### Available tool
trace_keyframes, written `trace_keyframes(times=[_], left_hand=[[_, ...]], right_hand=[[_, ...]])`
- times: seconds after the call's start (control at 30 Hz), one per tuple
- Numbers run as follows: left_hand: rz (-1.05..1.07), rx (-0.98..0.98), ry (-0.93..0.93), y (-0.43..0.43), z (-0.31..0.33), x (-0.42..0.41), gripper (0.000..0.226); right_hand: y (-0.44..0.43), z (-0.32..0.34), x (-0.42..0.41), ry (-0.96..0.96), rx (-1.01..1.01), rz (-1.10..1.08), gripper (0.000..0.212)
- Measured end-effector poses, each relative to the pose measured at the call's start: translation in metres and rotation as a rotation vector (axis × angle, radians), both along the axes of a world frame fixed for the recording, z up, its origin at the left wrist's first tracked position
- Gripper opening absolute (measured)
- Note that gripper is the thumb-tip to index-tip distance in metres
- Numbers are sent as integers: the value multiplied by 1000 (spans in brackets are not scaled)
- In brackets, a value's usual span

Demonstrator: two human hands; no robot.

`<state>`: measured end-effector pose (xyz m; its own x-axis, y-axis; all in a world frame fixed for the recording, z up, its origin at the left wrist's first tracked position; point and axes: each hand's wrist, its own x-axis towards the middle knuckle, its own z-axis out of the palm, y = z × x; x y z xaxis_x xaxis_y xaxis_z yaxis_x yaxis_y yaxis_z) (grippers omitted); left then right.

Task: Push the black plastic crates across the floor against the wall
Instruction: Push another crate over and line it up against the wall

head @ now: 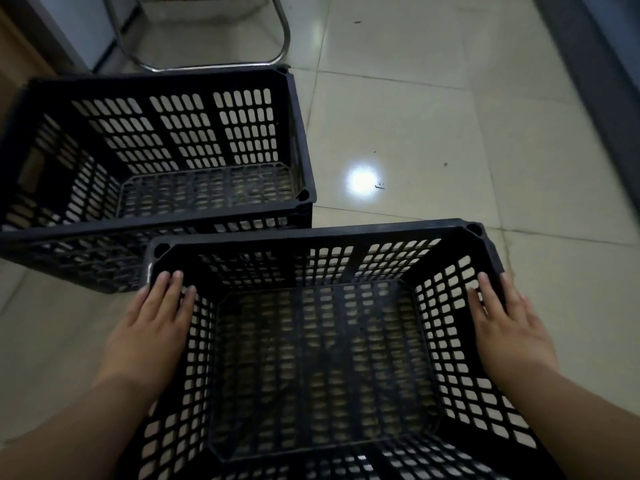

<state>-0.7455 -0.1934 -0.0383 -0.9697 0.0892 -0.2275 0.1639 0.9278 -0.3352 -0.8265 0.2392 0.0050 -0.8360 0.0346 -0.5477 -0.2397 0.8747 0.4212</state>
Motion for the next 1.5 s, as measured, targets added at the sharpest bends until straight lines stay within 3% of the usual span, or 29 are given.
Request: trace_keyframes(times=[0.1, 0.2, 0.37, 0.57, 0.77, 0.9, 1.0, 1.07, 1.13, 1.27, 1.3, 1.37, 1.5], left_hand=[[69, -81, -72, 8, 12, -1, 70], [122, -204, -255, 14, 35, 9, 61], [206, -182, -240, -2, 82, 60, 60], [317, -114, -160, -28, 181, 169, 63], [475, -86, -169, -65, 285, 319, 59], [567, -77, -185, -95, 321, 435, 51], [714, -69, -248, -113, 346, 530, 49], [825, -5, -230, -129, 353, 597, 53], [784, 8, -141, -150, 352, 672, 54], [845, -69, -175, -183, 356, 810, 56], [894, -73, -80, -194, 357, 850, 55], [1102, -52, -223, -210, 361, 926, 55], [1277, -105, -304, -249, 379, 1073, 55]], right_hand=[[-6, 4, 0, -7, 46, -3, 68], [-12, 19, 4, -10, 59, 15, 67], [-34, 66, 25, 11, 53, 105, 71], [-79, 161, 83, 81, 36, 239, 70], [-142, 246, 168, 137, -88, 440, 66], [-198, 260, 225, 171, -340, 639, 82], [-240, 264, 278, 236, -534, 871, 54], [-280, 265, 322, 239, -628, 967, 57], [-321, 267, 372, 202, -689, 1059, 57], [-405, 265, 478, 125, -756, 1203, 50], [-428, 261, 511, 107, -770, 1236, 50], [-475, 255, 579, 84, -813, 1293, 52], [-567, 256, 715, 81, -742, 1370, 39]])
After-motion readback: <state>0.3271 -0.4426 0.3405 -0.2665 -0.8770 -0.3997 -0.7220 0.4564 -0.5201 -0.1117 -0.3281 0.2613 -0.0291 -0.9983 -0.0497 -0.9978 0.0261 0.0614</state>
